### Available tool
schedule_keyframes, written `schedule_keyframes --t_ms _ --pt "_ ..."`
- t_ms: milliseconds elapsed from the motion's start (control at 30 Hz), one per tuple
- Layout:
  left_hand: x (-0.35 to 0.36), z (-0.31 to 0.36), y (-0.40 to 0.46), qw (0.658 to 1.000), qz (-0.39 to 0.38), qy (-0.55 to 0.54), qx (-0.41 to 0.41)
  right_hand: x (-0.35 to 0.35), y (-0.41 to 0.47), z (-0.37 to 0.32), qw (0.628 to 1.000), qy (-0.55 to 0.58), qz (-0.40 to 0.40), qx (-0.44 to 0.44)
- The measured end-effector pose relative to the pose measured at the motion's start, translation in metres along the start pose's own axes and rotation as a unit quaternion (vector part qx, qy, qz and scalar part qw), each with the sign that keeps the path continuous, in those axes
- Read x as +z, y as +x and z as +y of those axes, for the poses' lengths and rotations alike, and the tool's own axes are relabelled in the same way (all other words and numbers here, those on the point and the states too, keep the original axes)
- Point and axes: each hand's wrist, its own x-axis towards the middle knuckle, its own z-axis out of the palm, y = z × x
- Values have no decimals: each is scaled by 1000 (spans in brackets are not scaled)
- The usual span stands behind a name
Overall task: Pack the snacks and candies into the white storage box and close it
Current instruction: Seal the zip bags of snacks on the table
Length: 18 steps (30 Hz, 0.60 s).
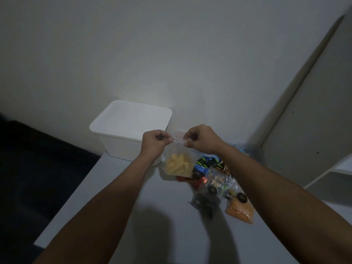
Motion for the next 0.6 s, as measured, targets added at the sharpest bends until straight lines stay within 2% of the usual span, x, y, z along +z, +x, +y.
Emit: schedule_keyframes --t_ms 167,333,433,600 --pt "4 8 4 1000 2 -8 30 -2 3 -1 1000 -19 14 2" --pt "8 13 6 998 -38 -44 1 -5 6 -4 997 -70 17 5" --pt "9 14 8 998 -57 -25 0 -9 7 -5 997 -78 18 3" --pt "9 20 10 999 -39 15 13 -10 6 -5 998 -58 31 -15"
